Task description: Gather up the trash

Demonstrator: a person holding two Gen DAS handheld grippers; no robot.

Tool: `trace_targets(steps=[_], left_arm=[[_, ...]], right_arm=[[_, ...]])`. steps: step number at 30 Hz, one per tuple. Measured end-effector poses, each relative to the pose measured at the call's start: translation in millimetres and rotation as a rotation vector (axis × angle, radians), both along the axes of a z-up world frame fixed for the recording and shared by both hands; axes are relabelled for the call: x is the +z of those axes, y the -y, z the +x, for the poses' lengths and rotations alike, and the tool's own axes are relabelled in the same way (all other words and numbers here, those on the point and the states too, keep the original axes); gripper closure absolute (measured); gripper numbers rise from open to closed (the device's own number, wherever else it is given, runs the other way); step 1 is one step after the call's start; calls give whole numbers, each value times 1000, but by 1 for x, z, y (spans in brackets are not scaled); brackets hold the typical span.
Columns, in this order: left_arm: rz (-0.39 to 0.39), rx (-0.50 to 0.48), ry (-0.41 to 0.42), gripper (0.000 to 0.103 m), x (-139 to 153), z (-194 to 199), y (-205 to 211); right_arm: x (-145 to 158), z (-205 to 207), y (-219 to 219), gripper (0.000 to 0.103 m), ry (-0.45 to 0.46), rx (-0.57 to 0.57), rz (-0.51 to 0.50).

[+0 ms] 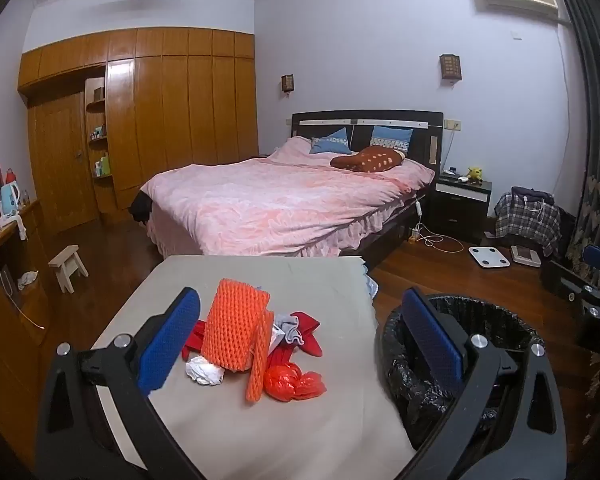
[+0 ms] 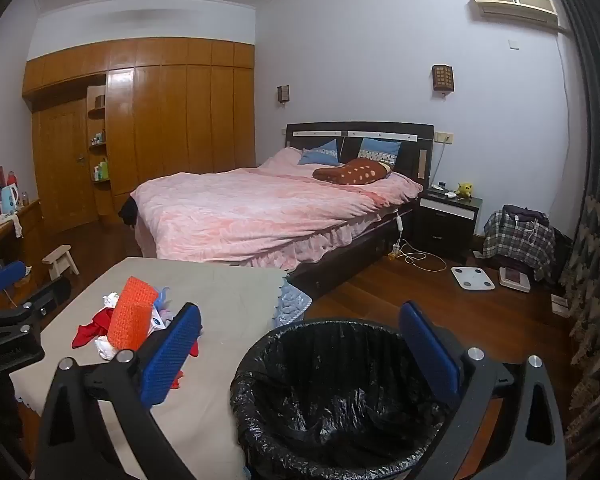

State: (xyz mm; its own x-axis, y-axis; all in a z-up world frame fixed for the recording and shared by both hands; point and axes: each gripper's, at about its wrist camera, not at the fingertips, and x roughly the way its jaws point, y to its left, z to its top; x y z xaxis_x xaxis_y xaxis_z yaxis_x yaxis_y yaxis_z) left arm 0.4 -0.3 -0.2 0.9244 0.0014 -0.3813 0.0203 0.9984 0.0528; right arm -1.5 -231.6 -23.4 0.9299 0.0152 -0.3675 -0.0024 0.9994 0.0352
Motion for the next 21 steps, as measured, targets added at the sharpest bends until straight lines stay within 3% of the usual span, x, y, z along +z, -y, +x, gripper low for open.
trace_targets(steps=[21], left_arm=[[-2,2,7,5,0,-1,0]], right_arm=[[1,0,-1,6,-1,1,-5]])
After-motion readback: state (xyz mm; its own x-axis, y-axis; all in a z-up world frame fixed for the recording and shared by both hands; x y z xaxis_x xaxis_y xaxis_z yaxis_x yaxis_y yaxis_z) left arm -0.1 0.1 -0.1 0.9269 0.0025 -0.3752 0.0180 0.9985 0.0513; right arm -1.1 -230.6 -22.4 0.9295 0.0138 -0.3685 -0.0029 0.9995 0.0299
